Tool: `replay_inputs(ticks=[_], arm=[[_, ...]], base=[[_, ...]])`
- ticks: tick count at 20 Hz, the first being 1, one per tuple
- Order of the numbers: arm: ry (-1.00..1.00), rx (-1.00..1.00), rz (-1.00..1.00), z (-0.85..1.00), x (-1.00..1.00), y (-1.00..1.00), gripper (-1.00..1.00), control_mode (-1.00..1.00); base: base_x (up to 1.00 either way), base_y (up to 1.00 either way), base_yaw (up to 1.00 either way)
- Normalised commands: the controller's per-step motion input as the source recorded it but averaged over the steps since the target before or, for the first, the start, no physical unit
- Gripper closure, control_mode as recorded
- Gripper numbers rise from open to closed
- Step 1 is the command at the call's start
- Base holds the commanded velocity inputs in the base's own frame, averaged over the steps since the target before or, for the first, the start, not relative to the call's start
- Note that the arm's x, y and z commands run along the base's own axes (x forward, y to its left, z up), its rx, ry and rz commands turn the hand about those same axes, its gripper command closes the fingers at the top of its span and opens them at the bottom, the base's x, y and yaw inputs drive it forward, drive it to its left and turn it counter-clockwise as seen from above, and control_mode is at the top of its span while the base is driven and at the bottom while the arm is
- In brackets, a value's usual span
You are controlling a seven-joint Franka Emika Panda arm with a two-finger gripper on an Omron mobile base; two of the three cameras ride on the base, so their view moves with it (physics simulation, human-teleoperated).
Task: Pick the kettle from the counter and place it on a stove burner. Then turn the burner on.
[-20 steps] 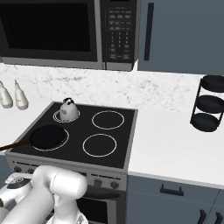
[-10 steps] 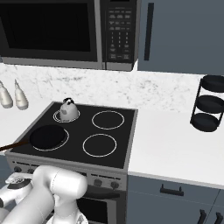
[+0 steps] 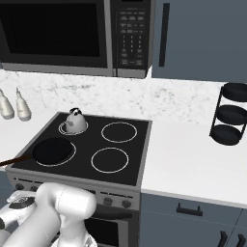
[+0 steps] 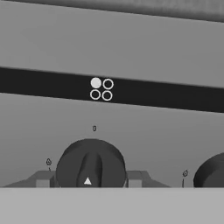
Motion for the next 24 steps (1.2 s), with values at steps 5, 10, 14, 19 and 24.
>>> replay_inputs(ticks=[5, 10, 14, 19, 24], arm=[[0.0, -0.14, 0.0, 0.01, -0.01, 0.0, 1.0, -1.0], [-0.01, -0.21, 0.0, 0.0, 0.0, 0.0, 1.0, -1.0], [0.0, -0.21, 0.0, 0.0, 0.0, 0.0, 1.0, -1.0], [-0.03, -0.21, 0.0, 0.0, 0.0, 0.0, 1.0, -1.0], [-0.03, -0.2, 0.0, 0.0, 0.0, 0.0, 1.0, -1.0]], base=[[0.0, 0.0, 0.0], [0.0, 0.0, 0.0], [0.0, 0.0, 0.0], [0.0, 0.0, 0.0], [0.0, 0.0, 0.0]])
